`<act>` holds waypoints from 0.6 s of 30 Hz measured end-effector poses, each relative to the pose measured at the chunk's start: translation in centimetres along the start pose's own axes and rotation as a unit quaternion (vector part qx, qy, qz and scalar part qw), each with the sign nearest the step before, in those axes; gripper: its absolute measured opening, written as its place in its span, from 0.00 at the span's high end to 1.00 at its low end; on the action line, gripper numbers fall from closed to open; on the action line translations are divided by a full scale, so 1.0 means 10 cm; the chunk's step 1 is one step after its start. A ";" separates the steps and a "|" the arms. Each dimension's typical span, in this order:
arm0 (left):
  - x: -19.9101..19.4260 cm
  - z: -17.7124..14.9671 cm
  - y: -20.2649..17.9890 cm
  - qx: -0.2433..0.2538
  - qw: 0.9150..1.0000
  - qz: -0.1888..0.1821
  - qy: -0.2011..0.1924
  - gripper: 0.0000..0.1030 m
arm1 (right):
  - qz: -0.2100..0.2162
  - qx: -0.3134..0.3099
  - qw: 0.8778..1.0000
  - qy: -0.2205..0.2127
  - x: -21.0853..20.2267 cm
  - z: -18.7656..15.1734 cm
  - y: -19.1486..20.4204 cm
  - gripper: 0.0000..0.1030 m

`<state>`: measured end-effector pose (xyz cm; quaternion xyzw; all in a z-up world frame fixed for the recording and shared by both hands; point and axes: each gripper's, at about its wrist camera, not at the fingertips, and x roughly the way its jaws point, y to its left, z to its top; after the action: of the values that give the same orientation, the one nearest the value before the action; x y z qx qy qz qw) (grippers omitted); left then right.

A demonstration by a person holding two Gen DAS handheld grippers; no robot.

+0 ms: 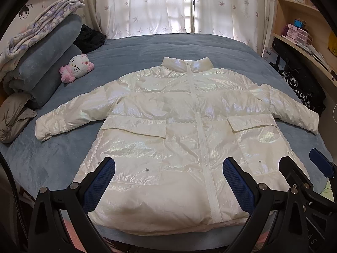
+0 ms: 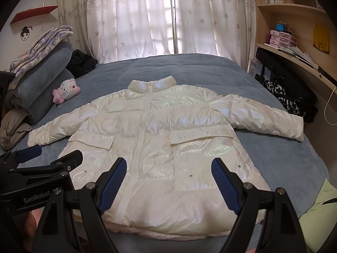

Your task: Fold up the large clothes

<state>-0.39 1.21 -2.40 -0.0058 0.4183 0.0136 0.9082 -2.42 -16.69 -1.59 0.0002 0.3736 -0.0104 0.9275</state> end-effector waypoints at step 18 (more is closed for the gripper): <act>0.00 0.02 0.02 0.003 1.000 -0.001 0.004 0.02 | 0.003 0.003 1.000 0.009 0.04 0.00 0.00 0.19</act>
<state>-0.24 1.36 -2.22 -0.0038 0.4223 0.0114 0.9064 -2.15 -16.68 -1.90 0.0041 0.3817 -0.0084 0.9242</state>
